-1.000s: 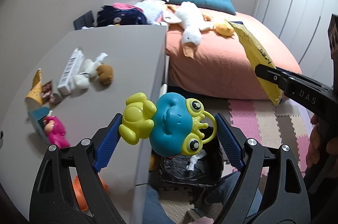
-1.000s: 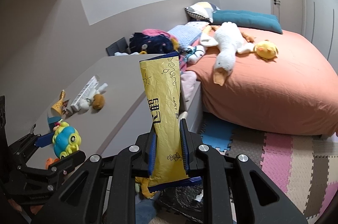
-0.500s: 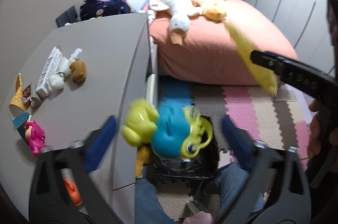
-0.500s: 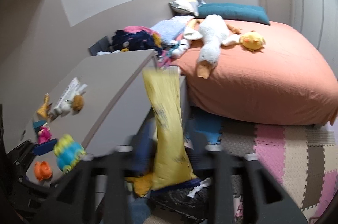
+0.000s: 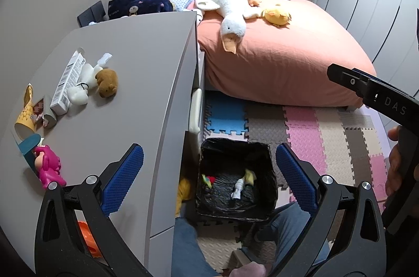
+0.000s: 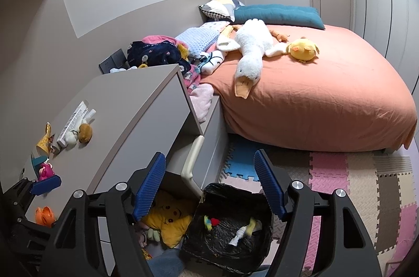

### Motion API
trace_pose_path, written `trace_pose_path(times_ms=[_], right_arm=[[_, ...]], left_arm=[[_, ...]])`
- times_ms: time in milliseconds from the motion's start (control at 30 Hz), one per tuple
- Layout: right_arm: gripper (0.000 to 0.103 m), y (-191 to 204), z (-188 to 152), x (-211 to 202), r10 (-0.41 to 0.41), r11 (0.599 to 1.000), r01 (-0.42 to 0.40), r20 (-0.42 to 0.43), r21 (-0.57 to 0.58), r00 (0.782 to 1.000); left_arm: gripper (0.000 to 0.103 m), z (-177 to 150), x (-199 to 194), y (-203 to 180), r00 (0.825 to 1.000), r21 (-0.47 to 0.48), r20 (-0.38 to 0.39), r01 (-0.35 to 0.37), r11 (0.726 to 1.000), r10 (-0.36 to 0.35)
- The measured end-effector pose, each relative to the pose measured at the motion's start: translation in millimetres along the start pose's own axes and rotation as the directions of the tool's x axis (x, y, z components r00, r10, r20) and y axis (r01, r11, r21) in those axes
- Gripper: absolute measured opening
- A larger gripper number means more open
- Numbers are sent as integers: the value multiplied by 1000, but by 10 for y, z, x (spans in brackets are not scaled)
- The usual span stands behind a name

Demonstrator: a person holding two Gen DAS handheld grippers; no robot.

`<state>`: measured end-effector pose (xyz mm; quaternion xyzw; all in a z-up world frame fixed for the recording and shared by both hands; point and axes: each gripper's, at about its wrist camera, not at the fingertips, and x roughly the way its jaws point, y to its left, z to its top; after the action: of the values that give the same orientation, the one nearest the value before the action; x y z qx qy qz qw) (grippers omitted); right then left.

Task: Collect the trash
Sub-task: 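Move both grippers back over the desk, left gripper toward the orange toy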

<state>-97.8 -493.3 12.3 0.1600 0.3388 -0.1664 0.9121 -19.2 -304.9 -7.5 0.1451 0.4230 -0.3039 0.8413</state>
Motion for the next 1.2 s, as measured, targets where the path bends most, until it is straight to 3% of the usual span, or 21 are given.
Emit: trace_pose_path(times_ms=[700,1200], right_arm=[[71,146,-21,-7,15,1000,-16,-6,-26,1000],[72,560,-68,39,51,995,-53,-23,-84,998]], left_arm=[[98,-77,-45,157,1000,-2,4,-4,1000,4],[98,-249,-217,547,999,-27,9,-44,999,44]])
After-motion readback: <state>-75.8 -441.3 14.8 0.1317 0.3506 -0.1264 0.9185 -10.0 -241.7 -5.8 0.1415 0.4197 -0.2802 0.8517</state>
